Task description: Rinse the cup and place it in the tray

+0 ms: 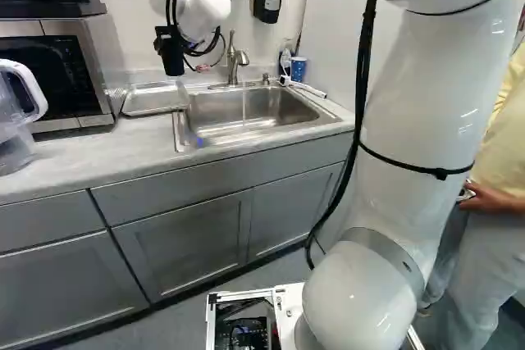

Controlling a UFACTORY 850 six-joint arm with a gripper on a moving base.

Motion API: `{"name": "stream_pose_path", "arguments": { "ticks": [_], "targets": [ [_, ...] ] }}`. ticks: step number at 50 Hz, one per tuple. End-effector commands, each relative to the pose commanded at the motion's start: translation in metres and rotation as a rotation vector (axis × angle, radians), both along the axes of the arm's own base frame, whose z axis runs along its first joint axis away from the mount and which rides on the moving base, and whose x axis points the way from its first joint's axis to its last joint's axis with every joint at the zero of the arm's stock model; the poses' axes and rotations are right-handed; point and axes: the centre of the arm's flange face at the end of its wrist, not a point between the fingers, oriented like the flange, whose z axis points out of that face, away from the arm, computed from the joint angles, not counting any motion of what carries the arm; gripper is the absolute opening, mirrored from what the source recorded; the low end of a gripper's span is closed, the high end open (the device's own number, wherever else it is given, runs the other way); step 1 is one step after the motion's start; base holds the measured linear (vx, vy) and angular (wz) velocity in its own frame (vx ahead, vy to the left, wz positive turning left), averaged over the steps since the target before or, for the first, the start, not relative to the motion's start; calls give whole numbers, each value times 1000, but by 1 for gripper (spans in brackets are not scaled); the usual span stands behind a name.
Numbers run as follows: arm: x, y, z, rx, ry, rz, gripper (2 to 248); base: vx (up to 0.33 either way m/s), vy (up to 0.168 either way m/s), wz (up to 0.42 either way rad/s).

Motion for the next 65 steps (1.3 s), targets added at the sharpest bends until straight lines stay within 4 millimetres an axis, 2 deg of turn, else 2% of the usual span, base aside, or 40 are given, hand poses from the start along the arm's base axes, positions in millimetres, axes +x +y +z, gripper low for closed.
{"name": "stream_pose_path", "arguments": {
  "ticks": [21, 65],
  "targets": [
    [17, 37, -19, 25, -46, 2, 120, 0, 0, 0],
    [23, 41, -70, -24, 21, 2, 120, 0, 0, 0]
  ]
}}
